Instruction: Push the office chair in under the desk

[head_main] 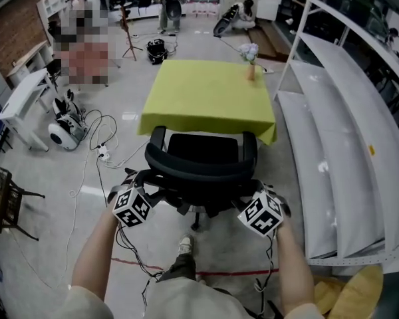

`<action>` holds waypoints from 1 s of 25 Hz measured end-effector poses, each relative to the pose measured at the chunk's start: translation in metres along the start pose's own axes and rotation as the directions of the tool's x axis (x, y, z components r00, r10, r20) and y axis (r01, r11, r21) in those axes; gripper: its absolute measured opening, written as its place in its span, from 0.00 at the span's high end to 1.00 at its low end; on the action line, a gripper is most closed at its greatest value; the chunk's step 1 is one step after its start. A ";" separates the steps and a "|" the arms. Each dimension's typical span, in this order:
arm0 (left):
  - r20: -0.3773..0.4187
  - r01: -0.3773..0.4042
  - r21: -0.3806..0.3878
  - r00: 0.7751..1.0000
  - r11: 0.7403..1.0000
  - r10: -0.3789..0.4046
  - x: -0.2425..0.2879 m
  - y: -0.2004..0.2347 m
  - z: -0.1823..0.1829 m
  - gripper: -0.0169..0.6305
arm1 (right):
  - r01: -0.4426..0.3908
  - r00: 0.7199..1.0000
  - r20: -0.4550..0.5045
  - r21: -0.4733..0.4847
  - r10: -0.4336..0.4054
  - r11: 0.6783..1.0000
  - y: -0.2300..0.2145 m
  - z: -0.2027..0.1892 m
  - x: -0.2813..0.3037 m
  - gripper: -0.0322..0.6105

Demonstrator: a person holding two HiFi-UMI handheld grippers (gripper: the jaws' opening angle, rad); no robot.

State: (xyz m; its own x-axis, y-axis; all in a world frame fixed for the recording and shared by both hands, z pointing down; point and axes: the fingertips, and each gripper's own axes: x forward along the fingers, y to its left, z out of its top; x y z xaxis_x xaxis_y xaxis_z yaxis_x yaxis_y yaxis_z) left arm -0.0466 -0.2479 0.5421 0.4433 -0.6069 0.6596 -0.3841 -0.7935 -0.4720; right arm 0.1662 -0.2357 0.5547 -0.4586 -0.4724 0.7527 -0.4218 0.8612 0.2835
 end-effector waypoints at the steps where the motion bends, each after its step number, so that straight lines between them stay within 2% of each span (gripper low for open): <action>1: 0.002 -0.001 0.000 1.000 1.000 0.001 0.004 0.007 0.000 0.59 | 0.005 1.000 0.003 -0.001 -0.005 1.000 -0.006 0.003 0.003 0.64; 7: -0.007 0.022 -0.010 1.000 1.000 -0.022 0.033 0.046 0.002 0.59 | 0.017 1.000 0.000 0.006 -0.017 1.000 -0.046 0.012 0.025 0.63; 16: 0.022 0.013 0.013 1.000 1.000 -0.013 0.079 0.099 0.008 0.60 | 0.020 1.000 -0.020 0.037 -0.019 0.999 -0.110 0.020 0.059 0.62; 25: 0.028 0.028 0.024 0.999 0.999 -0.028 0.123 0.160 0.009 0.59 | 0.077 0.997 -0.030 0.054 -0.075 0.996 -0.169 0.036 0.093 0.61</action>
State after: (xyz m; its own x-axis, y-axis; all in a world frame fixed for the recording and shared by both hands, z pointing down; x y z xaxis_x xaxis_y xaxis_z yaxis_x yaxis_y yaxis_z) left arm -0.0461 -0.4501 0.5423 0.4765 -0.5852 0.6561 -0.3521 -0.8109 -0.4675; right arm 0.1669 -0.4319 0.5553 -0.4020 -0.5301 0.7466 -0.4975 0.8110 0.3079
